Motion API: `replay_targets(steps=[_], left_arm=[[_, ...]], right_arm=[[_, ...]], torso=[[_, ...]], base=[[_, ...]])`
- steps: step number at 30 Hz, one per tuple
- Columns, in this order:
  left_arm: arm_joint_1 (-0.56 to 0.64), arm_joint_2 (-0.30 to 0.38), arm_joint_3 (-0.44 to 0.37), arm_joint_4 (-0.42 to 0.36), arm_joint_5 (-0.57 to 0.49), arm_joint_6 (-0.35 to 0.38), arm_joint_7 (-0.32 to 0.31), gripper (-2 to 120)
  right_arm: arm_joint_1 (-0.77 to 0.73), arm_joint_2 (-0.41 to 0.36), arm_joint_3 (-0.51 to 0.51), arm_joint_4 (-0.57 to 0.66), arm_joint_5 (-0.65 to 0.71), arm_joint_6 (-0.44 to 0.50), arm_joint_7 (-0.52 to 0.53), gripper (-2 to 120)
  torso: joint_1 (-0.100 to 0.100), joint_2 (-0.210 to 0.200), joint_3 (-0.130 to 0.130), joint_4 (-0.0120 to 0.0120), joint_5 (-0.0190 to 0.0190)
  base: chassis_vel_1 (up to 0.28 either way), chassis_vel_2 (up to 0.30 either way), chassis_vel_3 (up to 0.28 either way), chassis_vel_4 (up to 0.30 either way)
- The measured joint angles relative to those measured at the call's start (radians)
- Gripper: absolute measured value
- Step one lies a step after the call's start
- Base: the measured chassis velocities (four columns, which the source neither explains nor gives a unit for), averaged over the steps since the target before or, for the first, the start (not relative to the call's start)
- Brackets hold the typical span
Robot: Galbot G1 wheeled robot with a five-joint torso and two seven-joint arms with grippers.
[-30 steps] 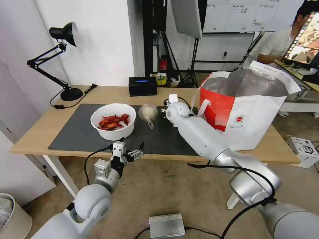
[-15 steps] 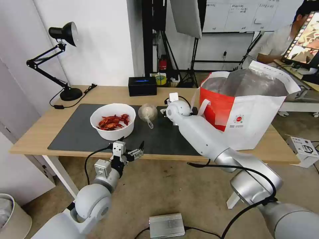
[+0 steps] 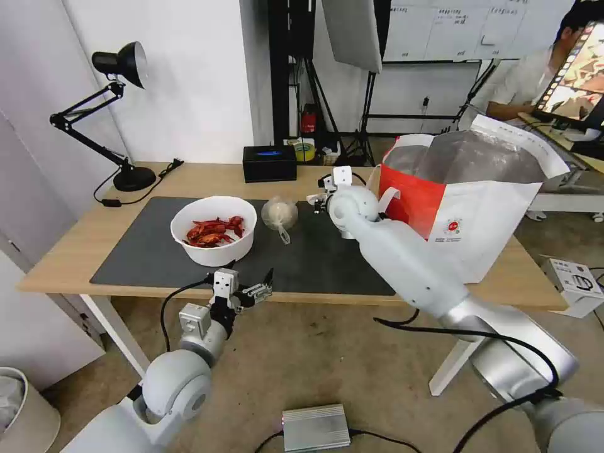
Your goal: Pick up the trash from the table and place it into the takeout bag.
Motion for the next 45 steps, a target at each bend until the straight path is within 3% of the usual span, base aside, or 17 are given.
replay_targets(steps=[22, 34, 45], left_arm=[[0.028, -0.002, -0.018, -0.019, 0.011, 0.001, -0.006, 100], [0.022, 0.006, -0.021, -0.009, 0.007, 0.002, -0.006, 100], [0.027, 0.005, -0.024, -0.007, 0.007, 0.003, -0.008, 100]], right_arm=[[-0.106, -0.029, -0.002, 0.184, 0.034, 0.000, 0.056, 0], [-0.047, -0.102, 0.055, 0.356, 0.021, 0.001, 0.052, 0], [0.051, -0.160, 0.108, 0.404, 0.020, 0.001, 0.084, 0]], torso=[[0.000, 0.000, 0.000, 0.0001, 0.0000], [0.000, 0.000, 0.000, 0.0002, 0.0000], [0.000, 0.000, 0.000, 0.0002, -0.0001]], base=[[0.000, 0.000, 0.000, 0.000], [0.000, 0.000, 0.000, 0.000], [0.000, 0.000, 0.000, 0.000]])
